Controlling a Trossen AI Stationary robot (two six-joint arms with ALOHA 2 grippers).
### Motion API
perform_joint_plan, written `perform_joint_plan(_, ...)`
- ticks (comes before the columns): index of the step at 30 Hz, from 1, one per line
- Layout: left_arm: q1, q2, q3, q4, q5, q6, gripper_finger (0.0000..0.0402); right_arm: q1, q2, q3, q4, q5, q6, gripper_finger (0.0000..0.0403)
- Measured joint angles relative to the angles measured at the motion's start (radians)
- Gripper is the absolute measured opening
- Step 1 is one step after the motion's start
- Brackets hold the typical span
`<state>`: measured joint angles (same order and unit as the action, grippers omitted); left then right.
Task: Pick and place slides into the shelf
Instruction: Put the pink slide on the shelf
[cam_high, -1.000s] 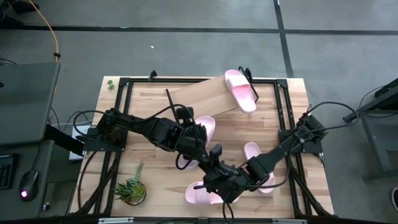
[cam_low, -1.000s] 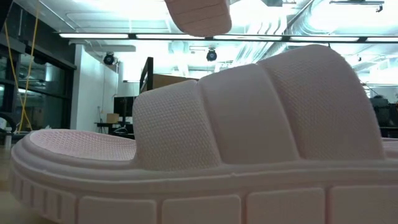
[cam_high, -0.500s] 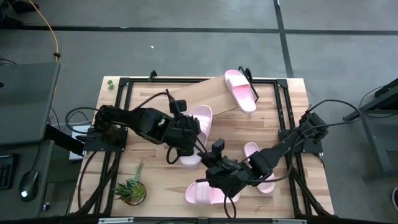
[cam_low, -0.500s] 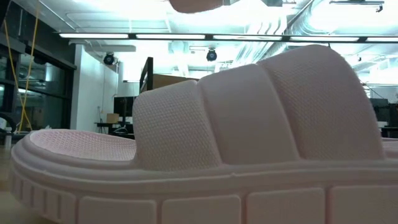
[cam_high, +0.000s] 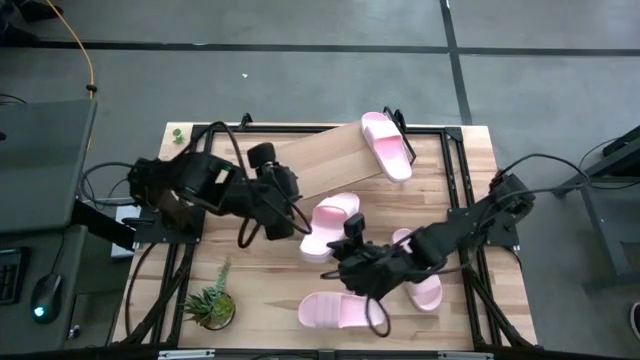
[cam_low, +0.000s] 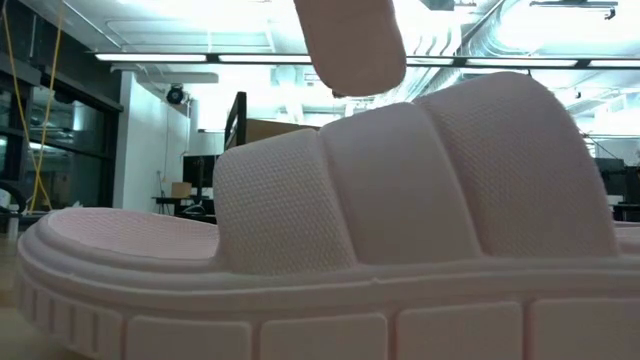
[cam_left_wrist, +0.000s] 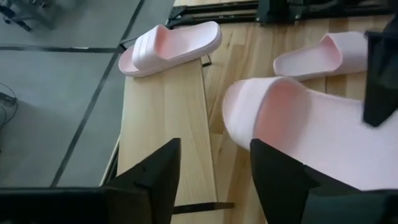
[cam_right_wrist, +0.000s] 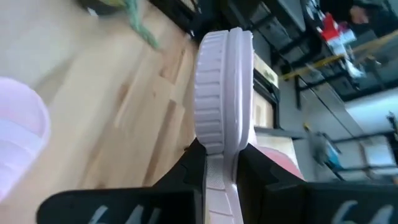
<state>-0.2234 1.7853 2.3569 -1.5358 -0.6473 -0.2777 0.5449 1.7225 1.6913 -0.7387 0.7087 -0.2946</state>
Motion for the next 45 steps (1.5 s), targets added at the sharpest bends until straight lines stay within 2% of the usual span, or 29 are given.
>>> perform_joint_plan(6,-0.031,-0.032,-0.001,-0.001,0.000,-0.015,0.0177,-0.028,-0.081,0.001,-0.009,-0.179,-0.053,0.0028)
perform_joint_plan(11,-0.075,-0.033,-0.001,-0.002,0.000,-0.007,0.0166,-0.060,-0.159,0.001,-0.006,-0.222,-0.111,0.0028)
perform_joint_plan(18,-0.136,-0.036,-0.001,-0.003,-0.001,0.009,0.0155,-0.157,-0.227,0.002,-0.008,-0.365,-0.202,0.0028)
perform_joint_plan(27,-0.204,-0.035,-0.001,-0.011,-0.026,0.025,0.0156,-0.348,-0.244,0.001,-0.029,-0.600,-0.295,0.0028)
perform_joint_plan(38,-0.235,-0.037,-0.002,-0.013,-0.045,0.068,0.0156,-0.605,-0.264,0.001,0.008,-0.800,-0.383,0.0028)
perform_joint_plan(45,-0.235,-0.037,-0.002,-0.012,-0.046,0.091,0.0156,-0.767,-0.286,0.002,0.030,-1.032,-0.403,0.0038)
